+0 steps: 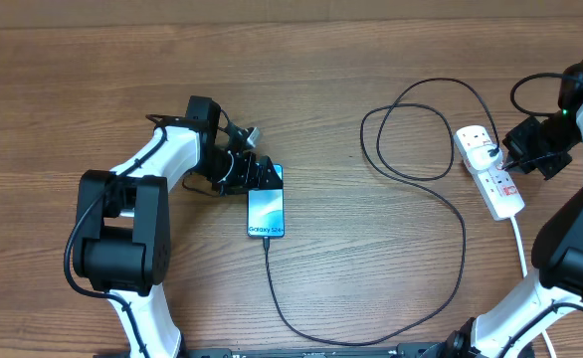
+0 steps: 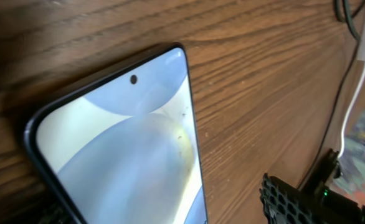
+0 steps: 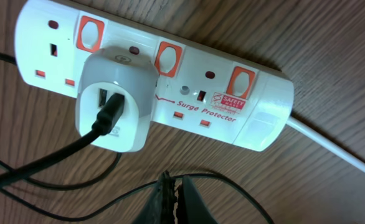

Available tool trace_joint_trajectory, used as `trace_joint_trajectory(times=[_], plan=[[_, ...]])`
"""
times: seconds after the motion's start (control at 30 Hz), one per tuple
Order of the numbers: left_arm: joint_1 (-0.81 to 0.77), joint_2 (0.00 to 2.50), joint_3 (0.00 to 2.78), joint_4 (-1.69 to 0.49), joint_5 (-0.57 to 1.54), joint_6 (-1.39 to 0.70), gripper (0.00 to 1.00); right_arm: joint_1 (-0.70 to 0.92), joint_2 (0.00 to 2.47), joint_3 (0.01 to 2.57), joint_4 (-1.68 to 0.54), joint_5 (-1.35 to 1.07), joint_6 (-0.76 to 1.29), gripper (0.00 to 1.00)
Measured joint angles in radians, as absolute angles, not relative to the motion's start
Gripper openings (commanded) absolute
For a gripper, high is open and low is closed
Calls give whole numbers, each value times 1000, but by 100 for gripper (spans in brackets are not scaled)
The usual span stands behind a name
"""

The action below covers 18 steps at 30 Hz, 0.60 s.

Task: Plug charger to phone and switch on socket

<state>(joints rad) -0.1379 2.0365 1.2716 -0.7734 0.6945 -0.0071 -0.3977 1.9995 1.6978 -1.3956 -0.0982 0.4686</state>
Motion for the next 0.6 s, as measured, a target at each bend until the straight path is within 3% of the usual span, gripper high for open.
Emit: trace_joint_trajectory(times=[0.6], plan=[[-138,2029,1279,-775,648,-28,87,-425,2098,1698,-1282,-101,417,4]])
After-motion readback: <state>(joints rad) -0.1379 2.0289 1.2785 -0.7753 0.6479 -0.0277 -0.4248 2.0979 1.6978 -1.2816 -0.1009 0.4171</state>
